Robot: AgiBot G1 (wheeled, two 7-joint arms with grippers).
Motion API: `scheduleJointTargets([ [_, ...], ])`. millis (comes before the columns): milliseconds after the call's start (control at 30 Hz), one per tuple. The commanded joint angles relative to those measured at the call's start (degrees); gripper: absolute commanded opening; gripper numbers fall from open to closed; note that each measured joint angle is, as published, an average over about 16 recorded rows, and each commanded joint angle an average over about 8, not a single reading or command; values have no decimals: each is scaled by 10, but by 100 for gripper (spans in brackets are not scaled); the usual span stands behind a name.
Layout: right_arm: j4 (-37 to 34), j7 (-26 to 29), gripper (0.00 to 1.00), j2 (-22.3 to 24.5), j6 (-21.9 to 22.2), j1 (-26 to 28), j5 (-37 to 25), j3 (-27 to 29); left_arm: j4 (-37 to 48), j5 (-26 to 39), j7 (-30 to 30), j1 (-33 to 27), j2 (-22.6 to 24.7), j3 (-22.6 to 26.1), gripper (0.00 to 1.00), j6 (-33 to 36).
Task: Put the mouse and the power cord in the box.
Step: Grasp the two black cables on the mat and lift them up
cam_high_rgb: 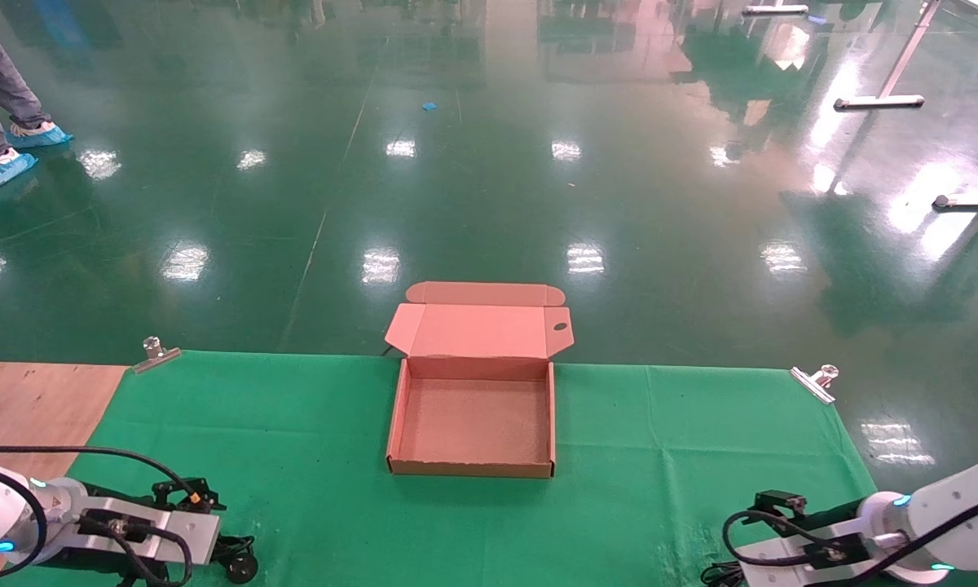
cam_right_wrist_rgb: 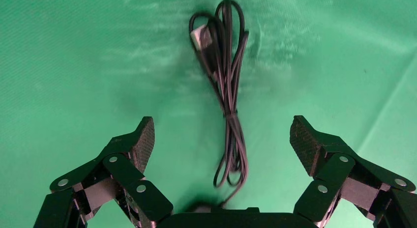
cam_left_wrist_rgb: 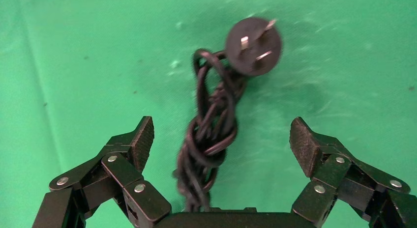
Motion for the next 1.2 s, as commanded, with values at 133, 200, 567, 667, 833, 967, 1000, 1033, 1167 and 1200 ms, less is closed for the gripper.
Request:
scheduleJointTargets([
  [133,-63,-35,100,-32,21,6,6,1,26,-2,14,-3,5,-3,100,-32],
  [200,-87,-50,100,-43,25,10,11,3,33,-4,16,-1,7,-4,100,-53],
  [567,-191,-129,60,-76,30,32,43,17,54,-9,26,9,17,-8,38,-112],
  [667,-210,-147,22,-79,27,37,51,21,57,-9,29,8,17,-9,4,-112],
  [833,-237,-170,0,-82,24,45,58,25,62,-9,32,5,16,-9,0,-109],
  [967,-255,-184,0,-84,22,51,61,27,65,-10,34,5,15,-9,0,-104],
  [1000,-258,-187,0,-84,21,53,62,27,66,-10,35,4,15,-9,0,-103],
  [1033,-262,-190,0,-85,21,54,62,27,66,-10,36,4,15,-10,0,-102],
  [1167,-275,-200,0,-87,18,60,65,29,67,-10,39,3,15,-10,0,-97],
  [1200,-278,-202,0,-87,18,62,65,29,68,-10,39,3,14,-10,0,-96],
])
